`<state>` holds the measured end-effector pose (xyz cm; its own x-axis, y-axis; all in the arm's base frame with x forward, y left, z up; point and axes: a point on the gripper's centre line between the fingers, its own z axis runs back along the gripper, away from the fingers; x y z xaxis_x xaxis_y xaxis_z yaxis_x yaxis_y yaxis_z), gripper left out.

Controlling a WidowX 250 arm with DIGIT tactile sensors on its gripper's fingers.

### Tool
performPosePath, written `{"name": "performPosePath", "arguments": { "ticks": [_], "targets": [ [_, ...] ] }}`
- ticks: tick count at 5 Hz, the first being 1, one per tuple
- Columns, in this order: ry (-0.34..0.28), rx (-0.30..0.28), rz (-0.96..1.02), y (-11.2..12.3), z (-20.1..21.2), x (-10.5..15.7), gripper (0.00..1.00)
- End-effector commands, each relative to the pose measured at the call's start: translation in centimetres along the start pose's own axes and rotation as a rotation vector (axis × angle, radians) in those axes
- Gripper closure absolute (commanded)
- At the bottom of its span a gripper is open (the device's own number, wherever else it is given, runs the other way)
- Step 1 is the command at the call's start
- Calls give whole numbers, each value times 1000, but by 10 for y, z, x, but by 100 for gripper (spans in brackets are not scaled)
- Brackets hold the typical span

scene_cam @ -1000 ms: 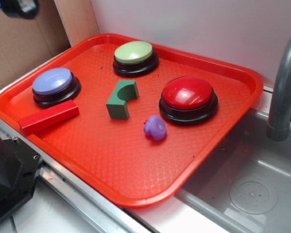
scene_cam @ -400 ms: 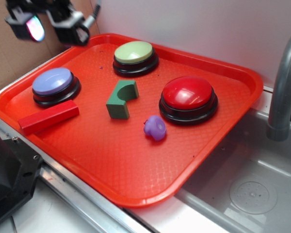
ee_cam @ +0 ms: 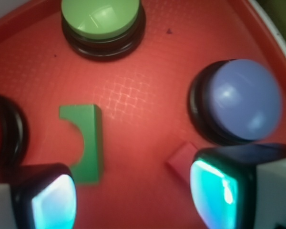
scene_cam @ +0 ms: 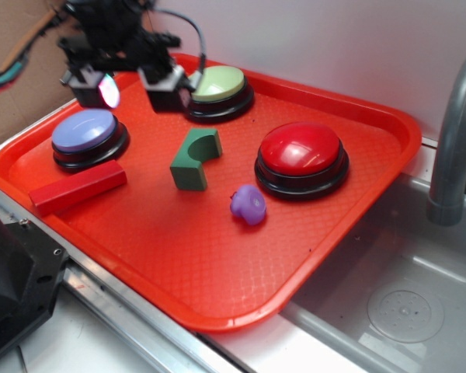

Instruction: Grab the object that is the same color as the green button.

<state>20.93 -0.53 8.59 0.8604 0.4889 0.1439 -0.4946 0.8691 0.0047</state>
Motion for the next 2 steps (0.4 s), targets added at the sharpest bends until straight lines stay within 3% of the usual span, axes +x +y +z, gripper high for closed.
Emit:
{"name": "performPosePath", "arguments": {
  "ticks": [1, 2],
  "targets": [
    [26, -4, -1, -13, -35, 9, 0],
    [47, -20, 5, -13, -48, 8, 0]
  ]
}}
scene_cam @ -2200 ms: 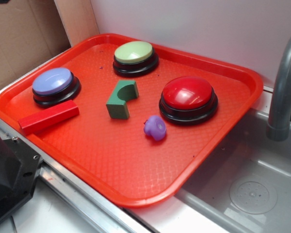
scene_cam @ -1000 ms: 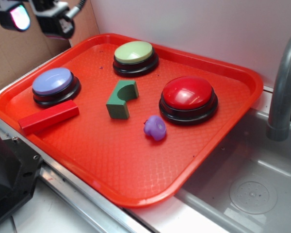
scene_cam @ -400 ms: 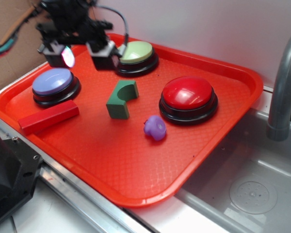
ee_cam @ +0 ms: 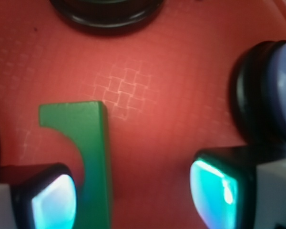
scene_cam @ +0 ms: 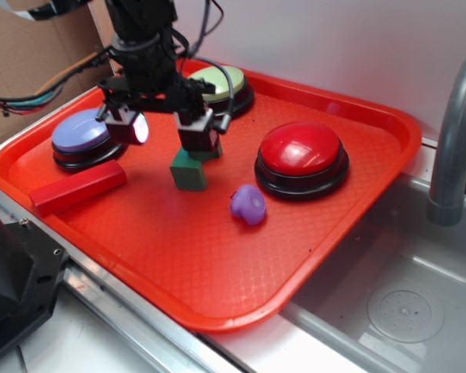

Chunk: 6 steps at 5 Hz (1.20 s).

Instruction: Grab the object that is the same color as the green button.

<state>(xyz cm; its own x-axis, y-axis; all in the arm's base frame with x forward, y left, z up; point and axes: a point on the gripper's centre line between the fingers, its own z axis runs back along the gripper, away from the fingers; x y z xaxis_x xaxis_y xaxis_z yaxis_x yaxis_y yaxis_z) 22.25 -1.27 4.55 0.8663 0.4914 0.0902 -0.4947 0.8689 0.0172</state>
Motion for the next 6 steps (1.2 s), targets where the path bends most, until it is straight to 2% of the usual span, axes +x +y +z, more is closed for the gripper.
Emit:
{"name": "performPosePath", "arguments": {
  "ticks": [1, 2, 3, 5, 6],
  "targets": [
    [2, -36, 4, 0, -15, 5, 0],
    [-11, -39, 20, -1, -19, 5, 0],
    [-14, -42, 18, -1, -22, 4, 100],
    [-18, -29, -49, -2, -11, 5, 100],
    [-35, -57, -122, -1, 9, 5, 100]
  ]
}}
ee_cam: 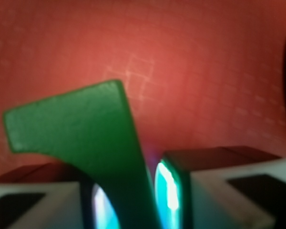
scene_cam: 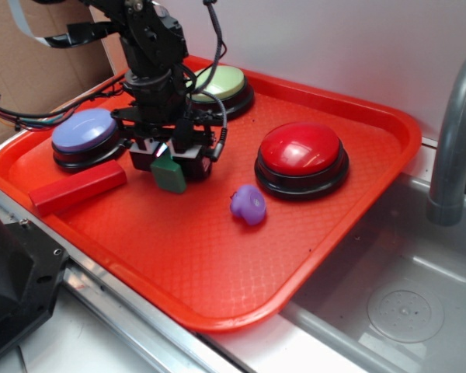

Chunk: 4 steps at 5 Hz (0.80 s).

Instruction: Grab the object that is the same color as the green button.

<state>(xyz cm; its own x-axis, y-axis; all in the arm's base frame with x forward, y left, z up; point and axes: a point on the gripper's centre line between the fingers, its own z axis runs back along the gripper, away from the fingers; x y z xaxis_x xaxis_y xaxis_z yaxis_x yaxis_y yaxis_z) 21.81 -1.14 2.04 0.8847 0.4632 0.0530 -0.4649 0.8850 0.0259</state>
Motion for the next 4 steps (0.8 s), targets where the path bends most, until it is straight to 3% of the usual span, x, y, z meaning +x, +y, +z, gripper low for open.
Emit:
{"name": "performPosePath", "arguments": {
  "ticks": [1, 2, 4],
  "targets": [
    [-38, -65, -155, 1, 56, 9, 100],
    [-52, -13, -302, 11, 88, -1, 100],
    [-137, -49, -328, 45, 143, -26, 100]
  ]
}}
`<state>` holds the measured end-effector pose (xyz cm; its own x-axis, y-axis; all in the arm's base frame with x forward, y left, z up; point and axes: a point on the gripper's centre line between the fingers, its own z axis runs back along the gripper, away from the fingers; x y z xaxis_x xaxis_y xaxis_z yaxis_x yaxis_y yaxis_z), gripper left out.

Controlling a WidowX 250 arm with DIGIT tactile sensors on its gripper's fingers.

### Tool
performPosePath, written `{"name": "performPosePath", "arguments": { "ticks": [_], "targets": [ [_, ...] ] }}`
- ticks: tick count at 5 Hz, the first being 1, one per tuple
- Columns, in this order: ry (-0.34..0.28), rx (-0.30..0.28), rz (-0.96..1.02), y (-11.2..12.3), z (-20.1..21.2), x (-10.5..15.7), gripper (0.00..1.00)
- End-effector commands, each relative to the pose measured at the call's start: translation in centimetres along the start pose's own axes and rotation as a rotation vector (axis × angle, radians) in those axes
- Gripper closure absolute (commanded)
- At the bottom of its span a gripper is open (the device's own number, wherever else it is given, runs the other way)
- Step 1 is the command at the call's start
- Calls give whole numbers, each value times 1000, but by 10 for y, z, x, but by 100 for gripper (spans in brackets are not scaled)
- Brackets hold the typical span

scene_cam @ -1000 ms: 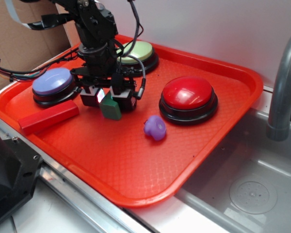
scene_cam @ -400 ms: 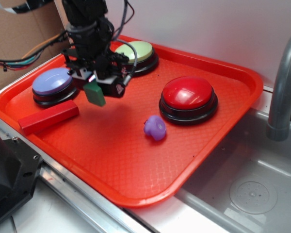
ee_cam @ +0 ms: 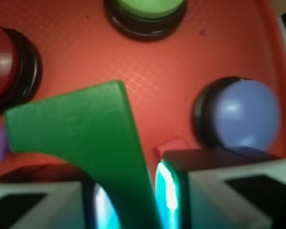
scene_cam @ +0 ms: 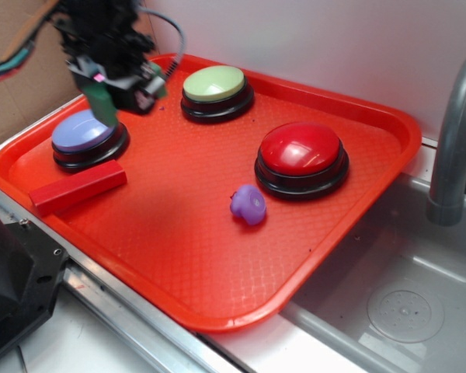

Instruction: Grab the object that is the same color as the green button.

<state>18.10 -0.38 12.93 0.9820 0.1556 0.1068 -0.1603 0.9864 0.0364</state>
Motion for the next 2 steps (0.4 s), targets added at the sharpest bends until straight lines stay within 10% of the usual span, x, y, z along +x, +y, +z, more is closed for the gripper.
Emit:
{"name": "performPosePath", "arguments": {
  "ticks": [1, 2],
  "targets": [
    [-92, -70, 43, 28, 46, -20, 100],
    [-92, -48, 102, 29, 45, -21, 100]
  ]
}}
